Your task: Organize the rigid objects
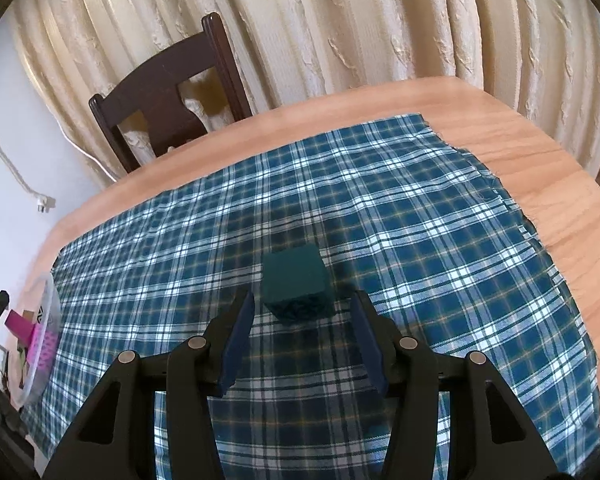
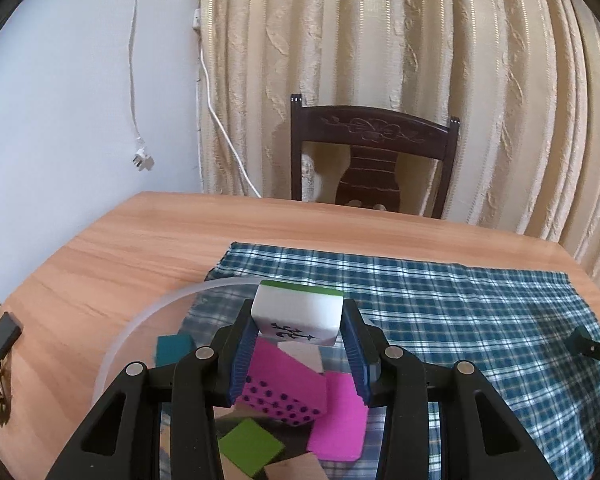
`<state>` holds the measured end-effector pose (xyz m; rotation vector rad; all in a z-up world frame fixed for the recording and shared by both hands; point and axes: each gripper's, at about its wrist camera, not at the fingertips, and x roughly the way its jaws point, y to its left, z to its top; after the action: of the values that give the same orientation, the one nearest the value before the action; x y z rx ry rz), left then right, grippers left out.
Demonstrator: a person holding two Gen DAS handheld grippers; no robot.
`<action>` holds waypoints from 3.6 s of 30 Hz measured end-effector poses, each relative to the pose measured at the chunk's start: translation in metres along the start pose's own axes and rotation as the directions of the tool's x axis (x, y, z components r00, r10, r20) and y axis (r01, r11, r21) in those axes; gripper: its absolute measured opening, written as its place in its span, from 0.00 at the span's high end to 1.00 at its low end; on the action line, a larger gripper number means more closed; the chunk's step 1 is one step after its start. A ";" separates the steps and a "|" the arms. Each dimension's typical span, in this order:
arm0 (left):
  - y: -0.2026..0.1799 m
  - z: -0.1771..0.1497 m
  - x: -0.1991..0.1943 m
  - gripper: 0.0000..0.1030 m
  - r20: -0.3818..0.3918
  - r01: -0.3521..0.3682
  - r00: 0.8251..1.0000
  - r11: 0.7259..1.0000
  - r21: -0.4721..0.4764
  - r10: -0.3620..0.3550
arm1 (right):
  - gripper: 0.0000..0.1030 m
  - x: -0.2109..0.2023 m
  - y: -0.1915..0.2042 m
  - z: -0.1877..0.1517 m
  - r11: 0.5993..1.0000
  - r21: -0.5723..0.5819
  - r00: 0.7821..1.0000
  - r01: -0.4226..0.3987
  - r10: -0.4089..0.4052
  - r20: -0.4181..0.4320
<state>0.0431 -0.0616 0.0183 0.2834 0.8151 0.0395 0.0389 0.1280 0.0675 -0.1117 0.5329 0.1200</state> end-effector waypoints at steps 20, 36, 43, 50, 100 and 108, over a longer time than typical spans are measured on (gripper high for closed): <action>0.017 0.002 0.006 0.69 -0.016 0.112 0.993 0.989 -0.098 -0.114 | 0.34 -0.008 0.032 0.000 0.995 -0.083 0.997 -0.056 0.060 0.044; 0.083 -0.014 -0.020 0.71 0.017 -0.128 0.991 0.983 -0.131 0.131 | 0.34 -0.014 0.057 0.003 0.984 -0.151 0.992 -0.089 0.101 0.074; 0.134 -0.020 -0.024 0.71 -0.011 -0.232 0.972 0.956 -0.179 0.233 | 0.34 -0.016 0.071 0.002 0.979 -0.173 0.990 -0.106 0.120 0.075; 0.195 -0.026 -0.024 0.71 -0.045 -0.320 0.947 0.912 -0.258 0.319 | 0.34 -0.019 0.083 0.001 0.975 -0.190 0.988 -0.115 0.133 0.082; 0.250 -0.090 -0.039 0.10 0.004 -0.362 0.909 0.795 -0.486 0.416 | 0.01 -0.053 0.100 -0.009 0.959 -0.182 0.965 -0.216 0.239 0.112; 0.249 -0.091 -0.047 0.00 0.047 -0.336 0.914 0.815 -0.471 0.404 | 0.01 -0.073 0.092 -0.010 0.973 -0.122 0.976 -0.195 0.205 0.076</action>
<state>-0.0367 0.1925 0.0587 -0.0061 0.5713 0.5697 -0.0412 0.2111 0.0892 -0.1635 0.4484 0.3515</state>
